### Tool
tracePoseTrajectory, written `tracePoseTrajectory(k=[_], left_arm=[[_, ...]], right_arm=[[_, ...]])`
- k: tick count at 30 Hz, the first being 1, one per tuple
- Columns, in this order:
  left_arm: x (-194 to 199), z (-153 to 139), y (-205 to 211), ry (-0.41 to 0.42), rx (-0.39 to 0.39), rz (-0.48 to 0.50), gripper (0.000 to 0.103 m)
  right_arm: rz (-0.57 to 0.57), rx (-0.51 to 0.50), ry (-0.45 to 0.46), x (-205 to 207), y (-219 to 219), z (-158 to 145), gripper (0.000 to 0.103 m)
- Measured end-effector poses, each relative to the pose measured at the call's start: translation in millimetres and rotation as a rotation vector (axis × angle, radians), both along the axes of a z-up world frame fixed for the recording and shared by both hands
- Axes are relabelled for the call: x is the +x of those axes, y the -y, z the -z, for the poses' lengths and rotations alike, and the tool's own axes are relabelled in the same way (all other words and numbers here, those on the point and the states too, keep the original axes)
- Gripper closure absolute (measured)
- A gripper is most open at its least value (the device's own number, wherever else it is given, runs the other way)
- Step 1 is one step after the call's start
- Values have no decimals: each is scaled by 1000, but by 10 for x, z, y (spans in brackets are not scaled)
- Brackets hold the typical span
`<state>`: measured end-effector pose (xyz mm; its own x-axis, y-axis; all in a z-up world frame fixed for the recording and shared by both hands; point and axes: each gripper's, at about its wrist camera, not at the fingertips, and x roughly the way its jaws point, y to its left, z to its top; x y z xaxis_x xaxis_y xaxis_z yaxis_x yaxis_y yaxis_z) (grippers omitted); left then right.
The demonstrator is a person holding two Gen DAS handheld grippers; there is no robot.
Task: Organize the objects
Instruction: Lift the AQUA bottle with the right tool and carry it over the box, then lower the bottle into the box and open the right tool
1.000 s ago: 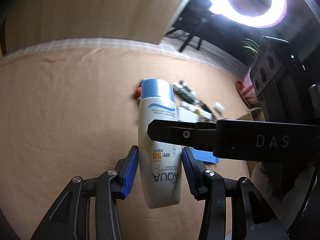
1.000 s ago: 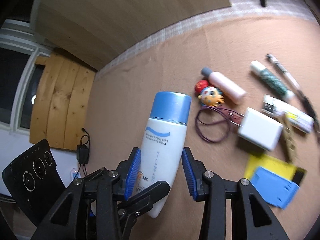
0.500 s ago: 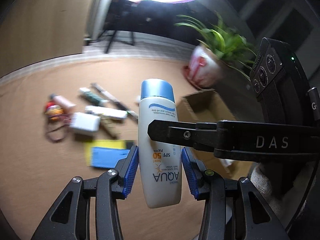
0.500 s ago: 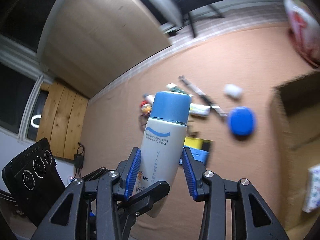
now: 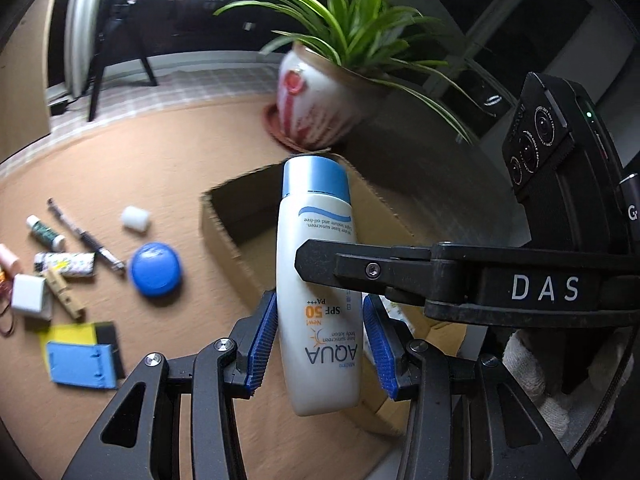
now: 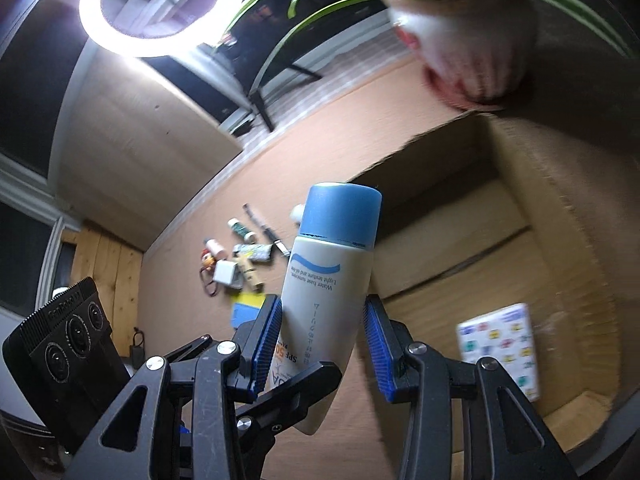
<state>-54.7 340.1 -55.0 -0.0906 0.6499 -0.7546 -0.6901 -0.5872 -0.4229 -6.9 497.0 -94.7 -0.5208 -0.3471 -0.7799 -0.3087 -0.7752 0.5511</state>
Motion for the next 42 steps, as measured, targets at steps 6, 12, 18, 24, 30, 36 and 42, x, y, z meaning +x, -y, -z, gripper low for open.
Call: tracePoseTrajectory(k=[6,12,18,24,30,36,42], left_arm=[[-24,53,-202,-2,-5,34,50],[-103,74,-134,-43,-48,-12,24],[-283,81,135,-34,-55,-80,24],[-469,72,521,-27,-68,-165,24],[-690,132,1020,-3,-98,-264,24],[-1003,278,1479,32,-142,-356,24],[-1379,446,1755,52,-185,-420,31]], right_arm=[[18,21,2,40,-230,13,63],[53,136,-21,51,-294,-41,21],[34,170,-40,-26,-246,-69,21],[-22,182,-58,-152,-57,-95,21],[-69,144,-58,-333,133,-62,21],[-130,119,-40,-562,390,7,22],[-219,96,-15,-757,732,83,38]])
